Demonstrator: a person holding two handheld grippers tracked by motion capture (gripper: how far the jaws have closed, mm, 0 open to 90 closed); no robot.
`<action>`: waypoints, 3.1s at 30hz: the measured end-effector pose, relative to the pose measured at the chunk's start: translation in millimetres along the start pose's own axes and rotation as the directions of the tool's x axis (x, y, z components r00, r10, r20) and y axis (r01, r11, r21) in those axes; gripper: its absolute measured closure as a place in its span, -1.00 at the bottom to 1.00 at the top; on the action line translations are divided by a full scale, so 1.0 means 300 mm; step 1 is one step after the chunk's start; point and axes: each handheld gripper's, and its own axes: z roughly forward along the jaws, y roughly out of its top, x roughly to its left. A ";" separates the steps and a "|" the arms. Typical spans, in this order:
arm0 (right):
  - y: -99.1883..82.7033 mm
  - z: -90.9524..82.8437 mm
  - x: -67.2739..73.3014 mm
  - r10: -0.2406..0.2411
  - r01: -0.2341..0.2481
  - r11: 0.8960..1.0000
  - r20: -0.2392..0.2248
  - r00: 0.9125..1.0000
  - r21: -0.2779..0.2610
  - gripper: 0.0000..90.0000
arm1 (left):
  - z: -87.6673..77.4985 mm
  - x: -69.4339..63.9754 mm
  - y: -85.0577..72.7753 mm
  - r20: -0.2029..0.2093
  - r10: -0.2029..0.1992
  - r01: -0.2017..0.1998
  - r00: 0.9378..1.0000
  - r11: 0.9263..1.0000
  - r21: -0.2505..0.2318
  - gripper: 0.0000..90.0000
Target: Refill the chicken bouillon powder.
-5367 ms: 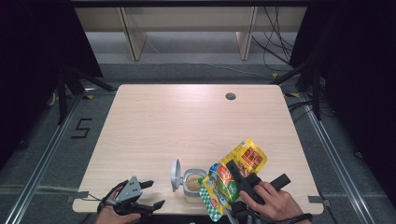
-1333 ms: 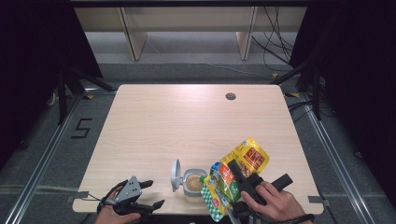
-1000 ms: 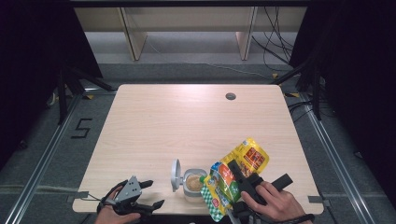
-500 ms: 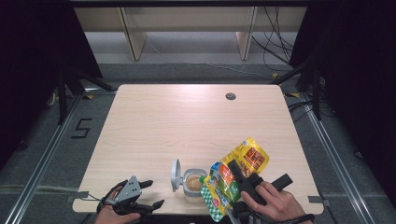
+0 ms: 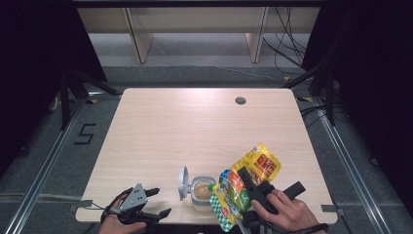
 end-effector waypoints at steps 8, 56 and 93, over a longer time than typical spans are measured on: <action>0.000 -0.001 0.000 -0.002 0.002 1.000 0.002 1.000 0.000 0.41 | 0.001 0.001 0.002 0.004 -0.004 0.004 1.000 1.000 -0.013 -0.53; -0.010 -0.002 0.006 0.047 -0.048 0.999 -0.008 0.999 -0.025 0.41 | 0.001 -0.010 -0.002 0.002 -0.051 0.051 0.999 0.999 -0.008 -0.53; -0.135 0.094 0.181 0.713 -0.754 0.622 -0.243 0.657 -0.212 0.51 | -0.004 -0.013 0.002 0.006 -0.066 0.066 0.998 0.998 -0.025 -0.53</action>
